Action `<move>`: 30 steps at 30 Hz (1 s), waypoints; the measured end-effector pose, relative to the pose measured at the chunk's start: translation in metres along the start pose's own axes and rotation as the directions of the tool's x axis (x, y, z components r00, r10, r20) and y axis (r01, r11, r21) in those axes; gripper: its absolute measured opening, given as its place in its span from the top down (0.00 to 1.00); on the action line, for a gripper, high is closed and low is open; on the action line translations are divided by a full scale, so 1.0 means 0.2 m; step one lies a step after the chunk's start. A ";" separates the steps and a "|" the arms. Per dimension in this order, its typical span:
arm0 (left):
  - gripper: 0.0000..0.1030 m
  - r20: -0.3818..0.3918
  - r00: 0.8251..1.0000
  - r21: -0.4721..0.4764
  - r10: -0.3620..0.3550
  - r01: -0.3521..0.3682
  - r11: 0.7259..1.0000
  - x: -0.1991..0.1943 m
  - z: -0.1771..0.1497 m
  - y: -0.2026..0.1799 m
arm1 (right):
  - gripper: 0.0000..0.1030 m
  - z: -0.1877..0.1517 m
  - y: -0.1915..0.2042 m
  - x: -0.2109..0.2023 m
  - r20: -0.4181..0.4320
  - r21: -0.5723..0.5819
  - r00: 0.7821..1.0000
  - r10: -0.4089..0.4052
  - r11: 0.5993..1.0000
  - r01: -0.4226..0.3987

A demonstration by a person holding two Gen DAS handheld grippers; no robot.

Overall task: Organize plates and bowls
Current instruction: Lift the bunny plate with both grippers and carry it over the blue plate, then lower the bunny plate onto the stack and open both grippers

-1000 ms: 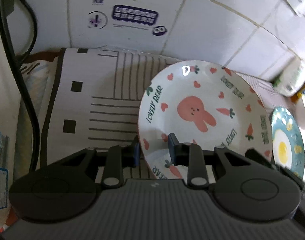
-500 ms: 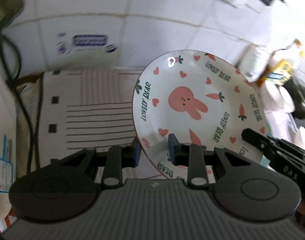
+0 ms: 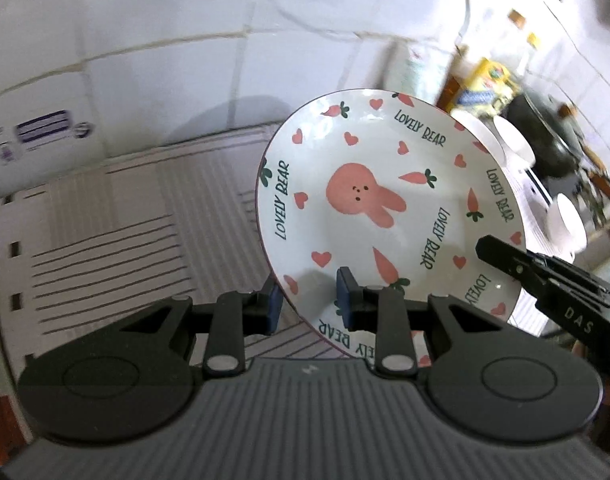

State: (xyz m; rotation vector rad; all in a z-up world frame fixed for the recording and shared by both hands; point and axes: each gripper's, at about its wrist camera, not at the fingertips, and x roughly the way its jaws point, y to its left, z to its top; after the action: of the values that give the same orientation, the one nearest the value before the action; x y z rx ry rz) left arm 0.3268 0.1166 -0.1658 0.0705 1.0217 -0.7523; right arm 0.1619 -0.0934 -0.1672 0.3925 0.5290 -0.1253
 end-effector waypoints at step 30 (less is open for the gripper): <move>0.74 -0.245 0.968 -0.021 0.046 -0.053 0.998 0.36 0.06 -0.23 | 0.77 -0.10 -0.32 0.05 -0.153 0.080 0.980 -0.126 0.987 0.140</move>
State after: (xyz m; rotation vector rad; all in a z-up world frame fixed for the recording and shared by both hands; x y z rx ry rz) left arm 0.3289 0.0387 -0.2028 0.1680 1.2606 -0.6947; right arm 0.1480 -0.1441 -0.2085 0.4571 0.6979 -0.2514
